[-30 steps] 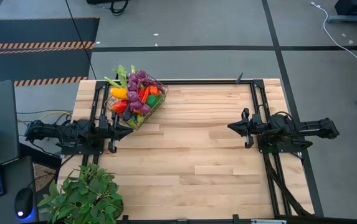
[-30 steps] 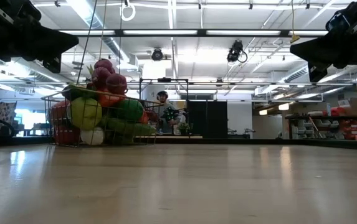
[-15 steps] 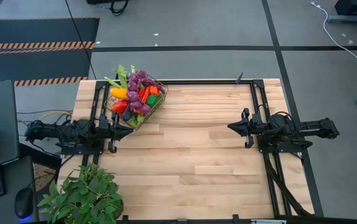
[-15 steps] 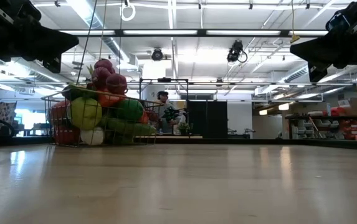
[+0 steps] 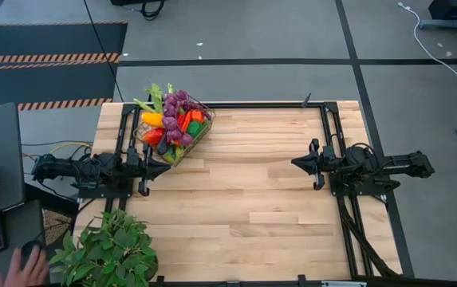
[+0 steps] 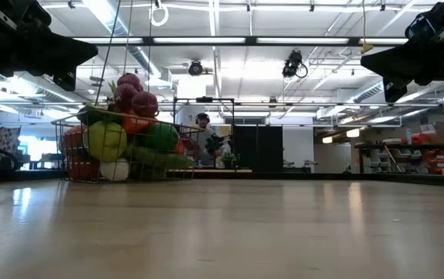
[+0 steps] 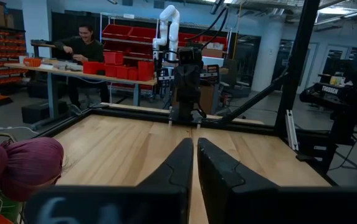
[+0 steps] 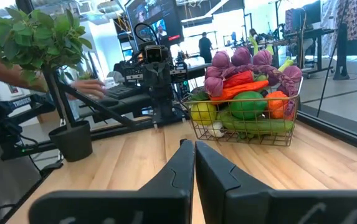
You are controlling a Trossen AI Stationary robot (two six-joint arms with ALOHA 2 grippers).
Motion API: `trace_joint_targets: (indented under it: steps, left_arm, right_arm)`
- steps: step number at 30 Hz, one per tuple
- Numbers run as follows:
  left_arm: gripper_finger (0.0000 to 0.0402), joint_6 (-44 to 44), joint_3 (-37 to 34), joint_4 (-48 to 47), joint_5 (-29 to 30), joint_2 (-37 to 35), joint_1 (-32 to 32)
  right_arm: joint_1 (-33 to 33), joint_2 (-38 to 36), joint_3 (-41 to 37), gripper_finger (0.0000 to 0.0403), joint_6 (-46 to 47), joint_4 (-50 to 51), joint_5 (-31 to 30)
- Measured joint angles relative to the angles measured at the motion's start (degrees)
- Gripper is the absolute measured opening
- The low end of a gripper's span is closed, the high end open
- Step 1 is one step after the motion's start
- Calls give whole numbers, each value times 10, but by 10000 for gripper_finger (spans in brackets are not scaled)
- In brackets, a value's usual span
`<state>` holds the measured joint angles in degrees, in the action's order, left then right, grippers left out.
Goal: Build produce basket
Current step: Return to Home Position
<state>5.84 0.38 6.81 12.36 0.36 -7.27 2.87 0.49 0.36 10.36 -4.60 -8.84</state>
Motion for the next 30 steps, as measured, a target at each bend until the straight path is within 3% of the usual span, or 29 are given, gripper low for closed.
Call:
trace_joint_targets:
  steps: [30]
  left_arm:
    - [31,0,0,0,0,0,0]
  right_arm:
    - [0,0,0,19,0,0,0]
